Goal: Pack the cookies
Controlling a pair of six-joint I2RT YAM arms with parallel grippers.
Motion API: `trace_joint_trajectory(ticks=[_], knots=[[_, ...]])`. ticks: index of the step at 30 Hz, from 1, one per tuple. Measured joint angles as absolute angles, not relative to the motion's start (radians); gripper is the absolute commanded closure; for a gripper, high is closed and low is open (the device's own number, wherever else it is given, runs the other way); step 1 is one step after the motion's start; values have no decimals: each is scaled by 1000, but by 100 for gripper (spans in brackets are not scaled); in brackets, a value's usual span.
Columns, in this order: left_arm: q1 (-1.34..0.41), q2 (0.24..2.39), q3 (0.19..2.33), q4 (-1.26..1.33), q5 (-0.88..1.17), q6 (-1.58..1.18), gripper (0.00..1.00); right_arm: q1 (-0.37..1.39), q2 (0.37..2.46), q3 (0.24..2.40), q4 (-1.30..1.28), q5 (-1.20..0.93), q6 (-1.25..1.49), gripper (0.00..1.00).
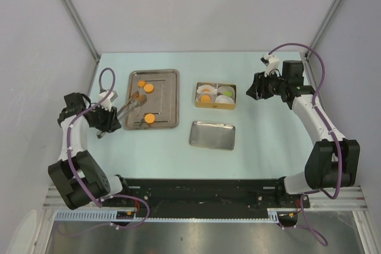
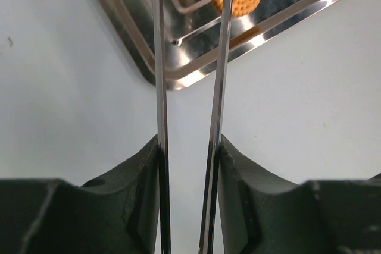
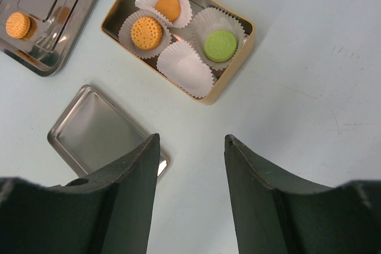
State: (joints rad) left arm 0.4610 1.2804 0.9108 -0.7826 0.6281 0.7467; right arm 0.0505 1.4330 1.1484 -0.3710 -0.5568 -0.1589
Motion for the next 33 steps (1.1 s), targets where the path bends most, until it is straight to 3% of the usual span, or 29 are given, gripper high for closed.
trace_joint_trajectory(ticks=[14,23,33], knots=[[1,1290,1080,-709,575,536,58,51,1433,1148,-371,-555,-159,48],[-253,1492,1221,-620,494,429,59,50,1433,1148,-371,-550,-160,48],[-400,1699,1367,-572,447,375,59,39,1433,1148,-371,-545,-162,48]])
